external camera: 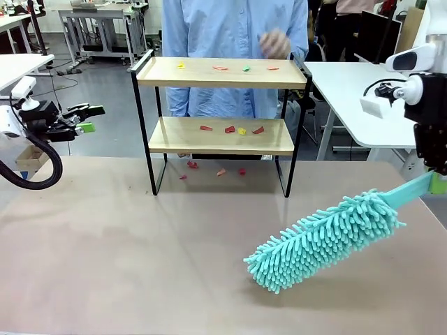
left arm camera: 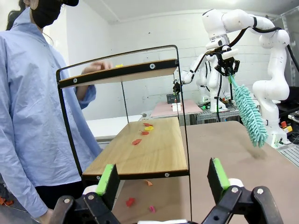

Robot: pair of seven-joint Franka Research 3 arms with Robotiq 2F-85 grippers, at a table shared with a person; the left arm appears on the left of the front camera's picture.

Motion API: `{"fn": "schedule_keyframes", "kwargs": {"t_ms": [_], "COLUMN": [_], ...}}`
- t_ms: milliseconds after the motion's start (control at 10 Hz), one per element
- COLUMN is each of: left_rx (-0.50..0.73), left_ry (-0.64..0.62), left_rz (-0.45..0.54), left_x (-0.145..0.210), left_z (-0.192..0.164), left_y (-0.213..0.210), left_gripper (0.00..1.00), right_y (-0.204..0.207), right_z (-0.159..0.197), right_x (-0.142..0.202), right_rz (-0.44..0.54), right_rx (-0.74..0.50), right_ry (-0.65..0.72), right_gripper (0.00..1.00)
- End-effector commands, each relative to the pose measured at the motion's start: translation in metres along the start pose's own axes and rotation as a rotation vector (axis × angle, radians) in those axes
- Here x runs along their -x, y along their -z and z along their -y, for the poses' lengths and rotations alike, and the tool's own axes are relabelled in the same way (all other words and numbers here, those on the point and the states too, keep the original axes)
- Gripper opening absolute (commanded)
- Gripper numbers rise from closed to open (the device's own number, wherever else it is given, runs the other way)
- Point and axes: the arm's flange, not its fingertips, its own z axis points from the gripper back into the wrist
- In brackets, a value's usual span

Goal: Clean the shelf.
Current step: Clean the specific section of the Shelf indicated by the human with the Duster.

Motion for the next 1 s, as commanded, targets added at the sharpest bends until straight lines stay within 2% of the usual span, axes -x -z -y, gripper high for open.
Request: {"fn": "schedule_keyframes", "kwargs": {"t_ms": [0,900], "left_rx": [0.004,0.004], "left_ry": [0.004,0.004], "left_rz": [-0.003,-0.003], "left_x": [-0.0030,-0.0030], "left_z": [0.0012,0.0012], "left_y": [-0.0003,-0.0003], "left_gripper": [1.00,1.00], "right_y": [-0.0011,-0.0011], "right_z": [-0.0010,-0.0010], "right_x": [0.0030,0.0030], "right_rz": [-0.007,-0.007], "right_rx": [0.008,0.008], "right_ry": [-0.001,-0.001], "right_gripper": [0.13,0.13]}}
